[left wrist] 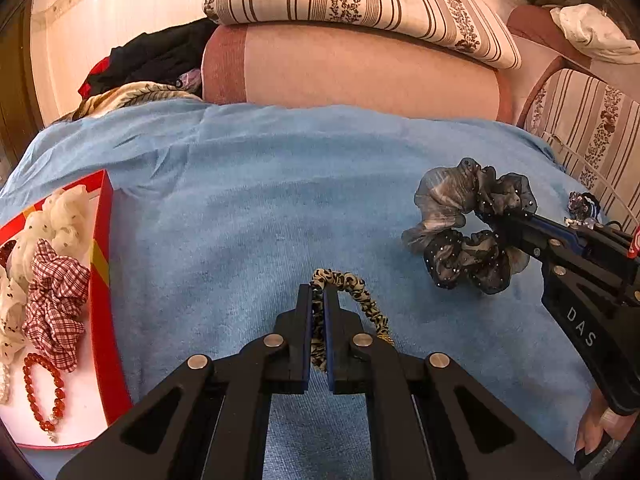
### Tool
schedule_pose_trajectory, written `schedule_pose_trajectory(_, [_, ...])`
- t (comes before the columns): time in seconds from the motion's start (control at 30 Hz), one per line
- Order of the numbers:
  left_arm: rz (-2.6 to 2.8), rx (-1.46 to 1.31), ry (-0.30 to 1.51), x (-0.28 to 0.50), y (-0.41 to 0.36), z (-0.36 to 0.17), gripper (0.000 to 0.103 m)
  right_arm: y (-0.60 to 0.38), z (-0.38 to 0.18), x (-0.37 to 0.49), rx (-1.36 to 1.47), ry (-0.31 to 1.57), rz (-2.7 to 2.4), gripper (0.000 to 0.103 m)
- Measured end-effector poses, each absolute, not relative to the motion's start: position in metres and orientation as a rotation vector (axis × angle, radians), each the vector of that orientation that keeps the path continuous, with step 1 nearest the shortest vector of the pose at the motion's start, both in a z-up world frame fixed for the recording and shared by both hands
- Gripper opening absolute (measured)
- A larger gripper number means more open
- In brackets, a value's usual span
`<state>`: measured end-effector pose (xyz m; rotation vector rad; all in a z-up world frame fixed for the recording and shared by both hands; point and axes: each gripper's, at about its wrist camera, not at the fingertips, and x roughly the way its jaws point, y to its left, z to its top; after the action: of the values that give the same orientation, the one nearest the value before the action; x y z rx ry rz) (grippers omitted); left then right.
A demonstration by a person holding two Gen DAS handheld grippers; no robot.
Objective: Organize jewelry
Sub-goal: 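Carry the bracelet and grey scrunchie over the red tray with both tools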
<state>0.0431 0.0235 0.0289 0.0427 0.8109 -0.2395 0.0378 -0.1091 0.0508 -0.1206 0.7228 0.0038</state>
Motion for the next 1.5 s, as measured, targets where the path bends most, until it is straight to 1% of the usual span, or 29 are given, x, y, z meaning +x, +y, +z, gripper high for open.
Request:
schedule_pose_trajectory(0.57, [-0.192, 0.010, 0.695, 0.026, 0.054, 0.075, 0.005, -0.103, 0.083, 0.012, -0.038, 0.604, 0.076, 0.011])
schedule_pose_trajectory(0.8, [-0.159, -0.008, 0.663, 0.013, 0.083, 0.089, 0.005, -0.078, 0.092, -0.004, -0.040, 0.574, 0.135, 0.011])
schedule_pose_trajectory(1.03, [-0.131, -0.039, 0.631, -0.004, 0.118, 0.104, 0.005, -0.031, 0.099, -0.019, -0.039, 0.561, 0.207, 0.011])
schedule_pose_trajectory(1.3, [-0.047, -0.109, 0.562, -0.038, 0.182, 0.133, 0.005, 0.036, 0.113, -0.031, 0.010, 0.561, 0.325, 0.011])
schedule_pose_trajectory(1.5, [0.093, -0.167, 0.584, -0.064, 0.257, 0.130, 0.005, 0.077, 0.120, -0.029, 0.009, 0.574, 0.399, 0.011])
